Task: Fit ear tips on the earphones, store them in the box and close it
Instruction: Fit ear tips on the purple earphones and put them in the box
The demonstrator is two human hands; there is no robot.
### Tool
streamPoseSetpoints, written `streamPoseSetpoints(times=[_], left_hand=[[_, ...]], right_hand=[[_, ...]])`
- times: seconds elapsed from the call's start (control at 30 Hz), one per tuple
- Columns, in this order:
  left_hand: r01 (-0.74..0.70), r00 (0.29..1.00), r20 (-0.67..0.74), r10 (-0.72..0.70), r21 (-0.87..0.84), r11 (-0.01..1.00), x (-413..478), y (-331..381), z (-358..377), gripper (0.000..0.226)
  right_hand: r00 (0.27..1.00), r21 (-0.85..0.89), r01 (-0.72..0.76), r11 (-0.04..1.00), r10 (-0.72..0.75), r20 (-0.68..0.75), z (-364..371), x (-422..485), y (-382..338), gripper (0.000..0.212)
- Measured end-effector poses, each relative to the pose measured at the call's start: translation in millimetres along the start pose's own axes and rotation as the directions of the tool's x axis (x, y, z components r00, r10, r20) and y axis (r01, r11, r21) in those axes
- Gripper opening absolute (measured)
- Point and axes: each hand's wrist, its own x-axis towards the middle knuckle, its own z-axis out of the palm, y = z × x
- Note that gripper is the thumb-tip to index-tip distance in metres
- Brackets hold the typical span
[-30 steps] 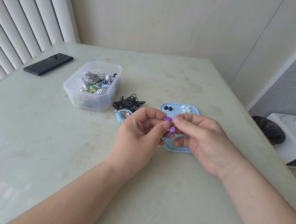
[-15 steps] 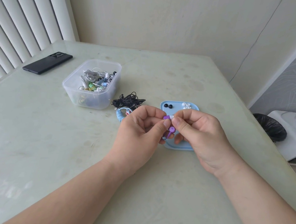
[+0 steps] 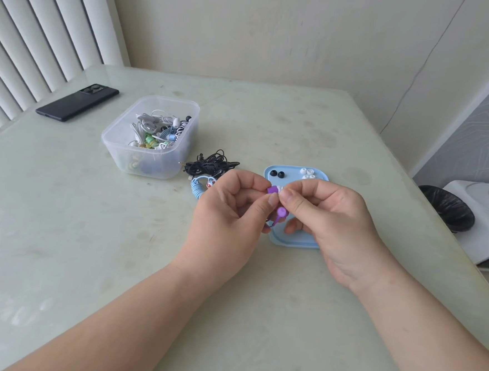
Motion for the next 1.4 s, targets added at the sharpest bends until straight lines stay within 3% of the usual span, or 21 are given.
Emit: streamPoseSetpoints(times=[0.4,0.63,0.97,1.17,1.4], left_hand=[[0.039,0.998,0.042,-0.037,-0.052,0.998,0.7,1.1,-1.2,0.007],[0.038,0.999,0.034,-0.035,-0.089,0.995,6.1,-6.4,-3.7,0.006],[0.056,0.995,0.089,-0.045,-0.118,0.991,6.5,-7.1,-2.9,0.01],[0.046,0.994,0.102,-0.036,-0.103,0.994,7.2,-9.5,-5.1,0.017],[0.06,0.996,0.078,-0.054,-0.08,0.995,7.6,-10.5,-4.0,0.021]], right_hand=[[0.999,0.07,-0.028,0.997,0.03,-0.023,0.9,1.0,1.5,0.013],[0.991,-0.241,0.132,0.961,-0.134,0.009,-1.4,-3.4,-1.1,0.02],[0.998,-0.052,0.061,0.997,-0.062,-0.021,-4.0,-0.7,-6.3,0.011],[0.985,-0.243,0.171,0.955,-0.169,0.027,-5.6,0.3,-3.2,0.014],[0.988,-0.204,0.121,0.972,-0.137,-0.066,-4.6,2.8,-3.9,0.025]])
